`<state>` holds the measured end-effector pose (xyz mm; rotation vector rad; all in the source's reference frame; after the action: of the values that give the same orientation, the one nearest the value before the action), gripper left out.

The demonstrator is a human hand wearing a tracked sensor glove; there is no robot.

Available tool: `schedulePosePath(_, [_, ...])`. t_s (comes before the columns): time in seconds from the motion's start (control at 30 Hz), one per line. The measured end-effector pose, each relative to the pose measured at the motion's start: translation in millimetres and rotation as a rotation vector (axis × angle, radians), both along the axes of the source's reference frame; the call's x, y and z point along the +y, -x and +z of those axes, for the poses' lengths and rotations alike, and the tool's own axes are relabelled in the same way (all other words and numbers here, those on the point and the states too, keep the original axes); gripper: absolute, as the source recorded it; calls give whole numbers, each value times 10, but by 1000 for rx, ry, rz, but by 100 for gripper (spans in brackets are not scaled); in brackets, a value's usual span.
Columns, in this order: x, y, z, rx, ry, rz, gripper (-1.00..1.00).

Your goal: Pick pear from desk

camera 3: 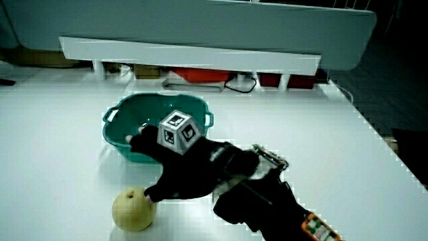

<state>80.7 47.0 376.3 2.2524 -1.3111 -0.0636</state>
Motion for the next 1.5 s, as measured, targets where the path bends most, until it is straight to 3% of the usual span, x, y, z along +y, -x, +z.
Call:
schedulePosePath(0.07, [9, 93, -38, -158, 15, 2, 0])
schedulePosePath(0.1, [22, 123, -43, -177, 23, -3, 0])
schedulePosePath(0.2, [66, 217, -25, -121, 65, -57, 0])
schedulePosePath(0.23, [84, 257, -23, -137, 86, -58, 0])
schedulePosePath(0.27, [111, 291, 19, -138, 59, -79, 0])
schedulePosePath(0.33, [151, 371, 16, -119, 92, -106, 0])
schedulePosePath(0.37, [175, 408, 40, -141, 104, -114, 0])
schedulePosePath(0.4, [199, 446, 55, -82, 83, -139, 0])
schedulePosePath(0.7, [335, 666, 150, -29, -7, -217, 0])
schedulePosePath(1.17, [474, 798, 351, 36, 11, -266, 0])
schedulePosePath(1.5, [490, 812, 382, 13, 18, -261, 53])
